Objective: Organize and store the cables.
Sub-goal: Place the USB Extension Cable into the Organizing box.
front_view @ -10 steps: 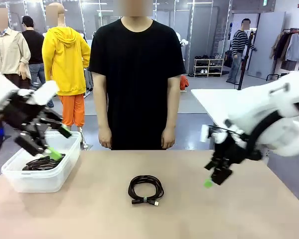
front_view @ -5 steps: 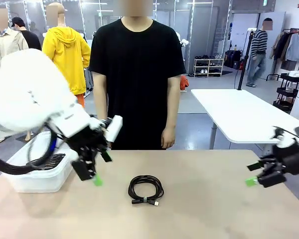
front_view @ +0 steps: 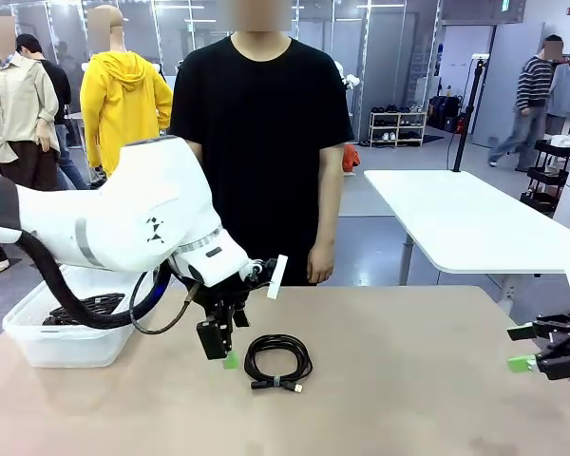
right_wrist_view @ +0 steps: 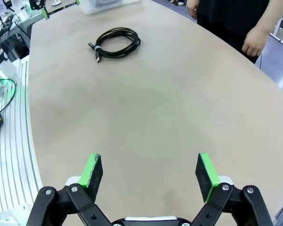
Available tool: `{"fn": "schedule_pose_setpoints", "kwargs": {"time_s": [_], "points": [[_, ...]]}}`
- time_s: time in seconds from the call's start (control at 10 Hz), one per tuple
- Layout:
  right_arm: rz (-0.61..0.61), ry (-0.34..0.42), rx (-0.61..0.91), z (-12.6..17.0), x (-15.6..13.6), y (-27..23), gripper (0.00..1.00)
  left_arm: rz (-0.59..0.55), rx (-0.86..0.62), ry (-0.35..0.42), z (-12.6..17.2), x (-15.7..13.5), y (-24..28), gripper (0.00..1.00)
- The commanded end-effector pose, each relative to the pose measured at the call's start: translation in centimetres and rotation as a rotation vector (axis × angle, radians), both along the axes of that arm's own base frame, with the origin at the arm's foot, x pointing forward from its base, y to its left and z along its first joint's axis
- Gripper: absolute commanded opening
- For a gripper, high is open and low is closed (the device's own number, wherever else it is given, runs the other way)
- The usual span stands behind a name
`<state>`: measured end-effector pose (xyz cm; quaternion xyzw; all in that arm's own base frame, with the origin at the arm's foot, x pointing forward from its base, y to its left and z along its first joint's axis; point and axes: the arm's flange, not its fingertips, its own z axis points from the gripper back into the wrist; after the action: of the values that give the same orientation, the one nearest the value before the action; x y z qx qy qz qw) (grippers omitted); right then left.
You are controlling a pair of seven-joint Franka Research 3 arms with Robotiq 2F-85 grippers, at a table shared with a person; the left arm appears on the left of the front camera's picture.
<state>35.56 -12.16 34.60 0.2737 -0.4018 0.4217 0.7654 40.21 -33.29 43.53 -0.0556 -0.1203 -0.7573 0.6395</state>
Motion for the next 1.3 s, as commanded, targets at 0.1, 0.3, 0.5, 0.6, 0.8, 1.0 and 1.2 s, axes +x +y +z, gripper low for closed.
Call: {"fn": "schedule_pose_setpoints", "kwargs": {"time_s": [0.1,0.3,0.5,0.6,0.8,1.0,1.2], "points": [[-0.015,0.019,-0.013,0.6,0.5,0.7,1.00,-0.023,-0.019,-0.003,1.2,-1.6,0.8,1.00],[-0.015,0.019,-0.013,0.6,0.5,0.7,1.00,-0.023,-0.019,-0.003,1.2,-1.6,0.8,1.00],[-0.015,0.019,-0.013,0.6,0.5,0.7,1.00,-0.008,-0.008,-0.018,1.3,-1.1,0.1,1.00],[-0.015,0.019,-0.013,0.6,0.5,0.7,1.00,-0.005,-0.013,0.002,0.0,0.0,-1.2,1.00],[-0.015,0.019,-0.013,0.6,0.5,0.7,1.00,0.074,0.052,0.007,-2.9,1.9,-4.2,1.00],[-0.015,0.019,-0.013,0.6,0.5,0.7,1.00,0.154,0.120,-0.014,-5.6,3.9,-6.1,1.00],[-0.015,0.019,-0.013,0.6,0.5,0.7,1.00,0.153,0.171,-0.011,-7.6,4.8,-7.5,1.00]]}}
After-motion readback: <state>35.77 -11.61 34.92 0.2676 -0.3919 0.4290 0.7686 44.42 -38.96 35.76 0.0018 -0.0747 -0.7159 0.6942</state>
